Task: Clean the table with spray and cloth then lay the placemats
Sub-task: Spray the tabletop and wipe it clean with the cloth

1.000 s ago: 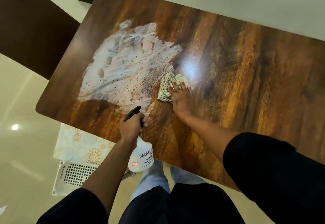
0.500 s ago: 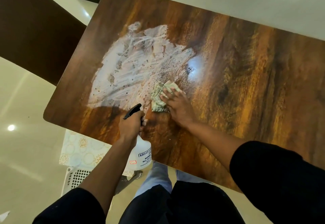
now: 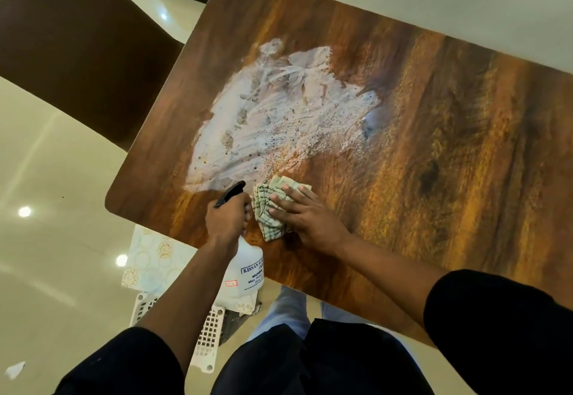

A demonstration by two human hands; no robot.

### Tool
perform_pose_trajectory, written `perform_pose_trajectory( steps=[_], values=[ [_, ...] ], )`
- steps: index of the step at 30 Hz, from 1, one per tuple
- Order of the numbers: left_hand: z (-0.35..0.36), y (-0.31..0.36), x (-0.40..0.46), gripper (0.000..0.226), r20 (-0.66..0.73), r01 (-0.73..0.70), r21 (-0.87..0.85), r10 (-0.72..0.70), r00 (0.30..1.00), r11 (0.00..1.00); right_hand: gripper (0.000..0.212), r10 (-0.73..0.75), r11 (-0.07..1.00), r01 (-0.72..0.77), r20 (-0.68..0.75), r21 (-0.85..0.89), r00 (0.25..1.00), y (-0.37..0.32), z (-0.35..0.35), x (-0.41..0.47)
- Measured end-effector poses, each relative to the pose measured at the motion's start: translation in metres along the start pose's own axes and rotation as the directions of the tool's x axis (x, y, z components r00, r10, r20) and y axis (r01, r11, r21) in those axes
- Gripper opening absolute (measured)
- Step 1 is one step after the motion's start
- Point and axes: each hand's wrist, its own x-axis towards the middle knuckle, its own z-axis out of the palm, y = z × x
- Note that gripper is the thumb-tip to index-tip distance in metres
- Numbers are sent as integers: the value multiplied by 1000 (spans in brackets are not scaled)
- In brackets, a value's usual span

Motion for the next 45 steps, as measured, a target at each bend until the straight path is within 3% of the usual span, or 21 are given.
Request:
perform_pose_trajectory(
  steps=[4,7,10,12,16,20,22,27,29,33,35,37,45],
  values=[
    [-10,0,5,22,37,15,-36,-13,999,999,61,129,990,-126,-48,55,990,10,-11,31],
    [-21,0,9,9,63,37,-76,-32,998,996,57,336,942,-327,-176,78,925,-3,-3,60],
    [-34,-1,16,14,48,55,-67,-52,997,996,58,452,891,-449,-255,75,855,-26,13,76],
    [-42,-2,21,17,46,68,-52,-66,997,996,57,401,915,-402,-234,47,886,-43,21,73],
    [-57,-7,26,19,34,86,-57,-85,996,995,53,124,989,-114,-107,99,987,-59,29,55],
    [-66,-10,29,23,20,107,-65,-106,994,992,61,-15,998,13,25,63,1000,-34,17,71],
    [-69,-9,29,25,26,112,-69,-111,994,991,58,23,999,-23,6,41,1000,-26,7,89],
    [-77,-3,33,28,-34,67,-147,-73,997,987,58,311,950,-311,-133,24,941,-44,14,128],
    [-82,0,36,28,-74,44,-169,-57,996,985,57,336,941,-339,-179,16,925,-56,25,129],
    [-95,3,42,24,-159,7,-222,-43,986,975,57,43,999,-42,-45,32,998,-71,37,123],
    [-100,3,46,22,-192,-14,-247,-35,981,969,62,-107,994,105,49,32,993,-68,35,130],
    [-104,3,48,22,-208,-16,-246,-37,977,969,61,-156,988,154,88,29,984,-57,28,150],
    [-115,2,54,25,-216,13,-247,-68,974,969,49,203,976,-209,-89,-55,975,-51,14,225]
  ],
)
